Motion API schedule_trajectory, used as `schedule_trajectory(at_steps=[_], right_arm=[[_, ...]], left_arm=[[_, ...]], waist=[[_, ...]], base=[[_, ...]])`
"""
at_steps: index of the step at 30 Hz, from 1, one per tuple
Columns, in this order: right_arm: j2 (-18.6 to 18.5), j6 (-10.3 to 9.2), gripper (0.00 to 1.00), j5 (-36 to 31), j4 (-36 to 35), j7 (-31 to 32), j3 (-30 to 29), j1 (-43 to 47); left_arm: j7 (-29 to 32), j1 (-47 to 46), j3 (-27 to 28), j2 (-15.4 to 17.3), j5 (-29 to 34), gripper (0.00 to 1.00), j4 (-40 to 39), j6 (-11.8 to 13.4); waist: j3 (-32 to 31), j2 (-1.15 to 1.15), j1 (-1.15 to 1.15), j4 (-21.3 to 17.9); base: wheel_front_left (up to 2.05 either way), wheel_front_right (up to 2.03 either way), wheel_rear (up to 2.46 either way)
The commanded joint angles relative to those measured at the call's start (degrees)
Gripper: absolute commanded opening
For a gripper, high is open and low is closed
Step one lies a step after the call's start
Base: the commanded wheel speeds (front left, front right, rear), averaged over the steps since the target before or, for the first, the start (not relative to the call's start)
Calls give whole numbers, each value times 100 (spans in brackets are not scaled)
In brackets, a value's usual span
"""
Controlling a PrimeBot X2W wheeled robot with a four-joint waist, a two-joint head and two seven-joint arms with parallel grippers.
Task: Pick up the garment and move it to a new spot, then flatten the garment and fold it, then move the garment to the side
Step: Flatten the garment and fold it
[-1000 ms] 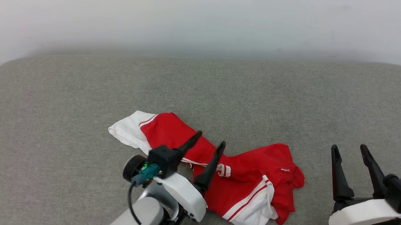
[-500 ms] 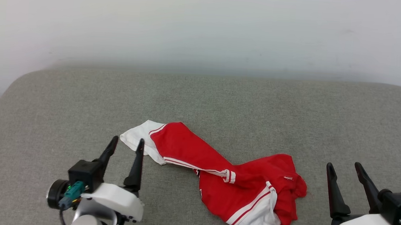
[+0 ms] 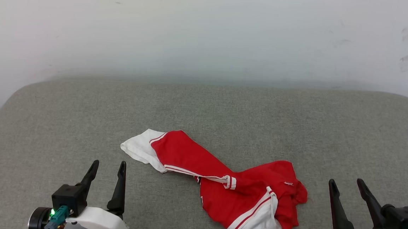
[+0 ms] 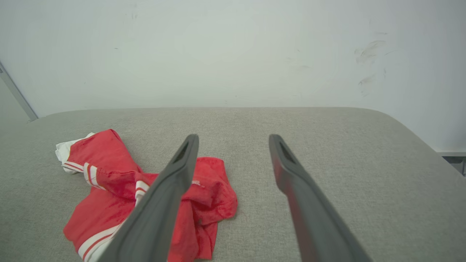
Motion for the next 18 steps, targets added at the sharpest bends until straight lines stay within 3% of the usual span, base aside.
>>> schedule_trajectory(at_steps=[1, 11, 14, 18], right_arm=[[6, -4, 100, 4, -30, 17, -2, 99], [7, -4, 100, -119, 13, 557, 67, 70], [-48, -3, 100, -41, 3, 1017, 286, 43], [-387, -4, 100, 261, -63, 1867, 793, -127]], left_arm=[[-14, 60, 14, -2, 40, 100, 7, -7], [-14, -48, 10, -54, 90, 100, 53, -84], [-14, -106, -10, -87, 103, 100, 50, -99], [-14, -173, -30, -133, 152, 100, 41, -149]], waist=[[-8, 0, 0, -8], [23, 0, 0, 56], [40, 0, 0, 134], [95, 0, 0, 253]], base=[[0, 0, 0], [0, 0, 0], [0, 0, 0], [0, 0, 0]])
